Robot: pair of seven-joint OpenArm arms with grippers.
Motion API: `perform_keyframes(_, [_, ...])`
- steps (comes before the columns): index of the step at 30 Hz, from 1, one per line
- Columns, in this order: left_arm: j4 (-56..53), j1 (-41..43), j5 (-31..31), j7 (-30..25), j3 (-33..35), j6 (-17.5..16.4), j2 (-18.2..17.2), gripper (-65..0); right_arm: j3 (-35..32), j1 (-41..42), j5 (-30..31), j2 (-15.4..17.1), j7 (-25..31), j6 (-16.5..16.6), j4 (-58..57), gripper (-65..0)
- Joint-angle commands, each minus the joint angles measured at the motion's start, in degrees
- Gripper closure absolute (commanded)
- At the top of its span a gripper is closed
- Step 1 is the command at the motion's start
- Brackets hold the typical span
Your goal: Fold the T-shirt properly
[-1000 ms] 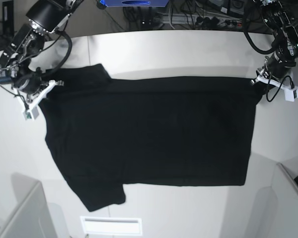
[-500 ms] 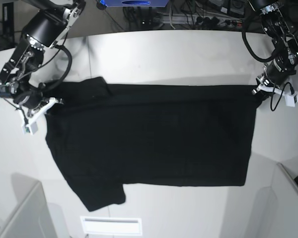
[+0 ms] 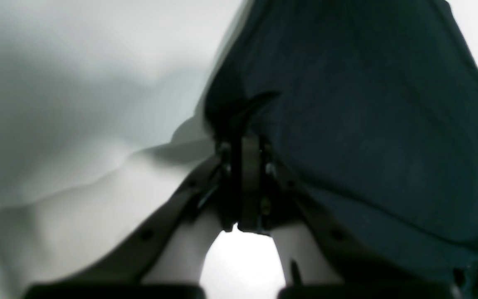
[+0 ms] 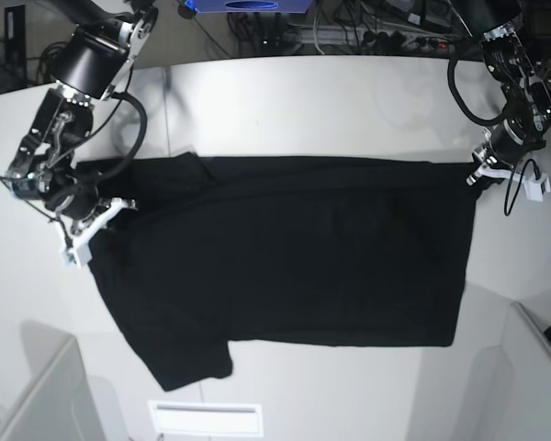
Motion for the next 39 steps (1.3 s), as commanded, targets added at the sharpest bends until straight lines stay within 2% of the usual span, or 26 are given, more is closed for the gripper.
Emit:
perform_keyframes(1, [0.69,-0.99,-0.75,-1.04,-0.31,-0.1,-0.94,0.0,0.16,1.81,0.71,0.75,1.21,-0.25,0.85,0.0])
perform_keyframes(15, [0.33,-4.33,-0.58,-0.95,-0.31,-0.1,-1.03,0.0,0.51,4.36,0.71,0.84,1.21,-0.69,-1.87,0.0])
perform_keyframes(22, [-1.78,-6.53,5.49,-0.95,-0.31,-0.1,-0.76,0.0,0.16,4.89,0.8,2.34,3.49,-0.69,-5.3,0.0])
perform_keyframes(39, [-1.86,-9.61,5.58,-1.04,2.15,-0.1,-1.03,0.0,0.16,5.77,0.8,2.42,5.16,-0.69,-7.59,0.0])
